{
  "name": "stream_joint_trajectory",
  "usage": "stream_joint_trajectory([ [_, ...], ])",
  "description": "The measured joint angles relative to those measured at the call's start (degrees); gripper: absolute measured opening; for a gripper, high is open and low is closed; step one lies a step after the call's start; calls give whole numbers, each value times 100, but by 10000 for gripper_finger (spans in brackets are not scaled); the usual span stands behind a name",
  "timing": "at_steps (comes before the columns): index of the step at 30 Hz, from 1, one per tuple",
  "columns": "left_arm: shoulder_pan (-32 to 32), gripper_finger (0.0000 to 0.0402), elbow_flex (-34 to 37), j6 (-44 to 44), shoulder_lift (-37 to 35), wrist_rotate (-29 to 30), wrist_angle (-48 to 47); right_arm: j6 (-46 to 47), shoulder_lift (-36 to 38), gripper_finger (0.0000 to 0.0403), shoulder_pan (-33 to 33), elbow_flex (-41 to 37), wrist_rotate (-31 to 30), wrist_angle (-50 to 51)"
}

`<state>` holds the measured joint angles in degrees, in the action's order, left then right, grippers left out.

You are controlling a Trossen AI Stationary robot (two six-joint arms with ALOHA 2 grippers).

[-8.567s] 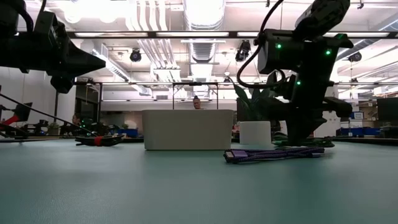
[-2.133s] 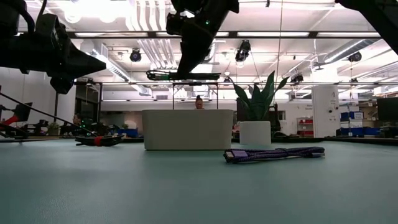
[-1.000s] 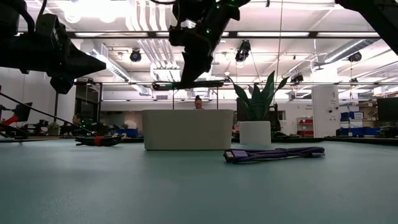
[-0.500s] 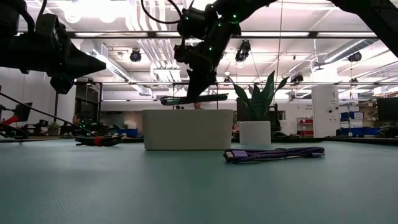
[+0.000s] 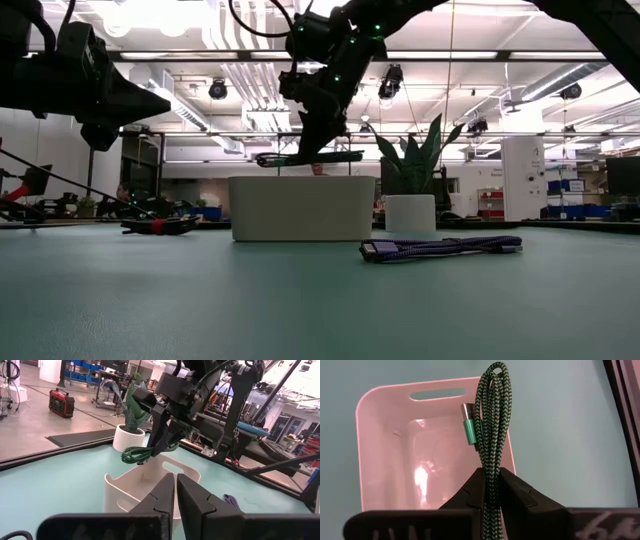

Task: Pick and place USB-C Cables
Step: Put the green charger cable into the white bin

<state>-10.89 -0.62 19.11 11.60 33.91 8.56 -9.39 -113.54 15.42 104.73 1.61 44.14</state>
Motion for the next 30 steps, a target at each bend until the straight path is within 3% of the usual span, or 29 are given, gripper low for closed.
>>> stream_joint_trajectory([
  [8,1,6,0,0,0,0,0,113,0,29,0,-88,56,-82],
  [13,1,6,0,0,0,0,0,208,0,29,0,-308,487,-355],
  [22,0,6,0,0,0,0,0,311,0,29,0,-535,489,-500],
  [30,-1,6,-4,0,0,0,0,443,0,29,-2,-864,744,-1187],
])
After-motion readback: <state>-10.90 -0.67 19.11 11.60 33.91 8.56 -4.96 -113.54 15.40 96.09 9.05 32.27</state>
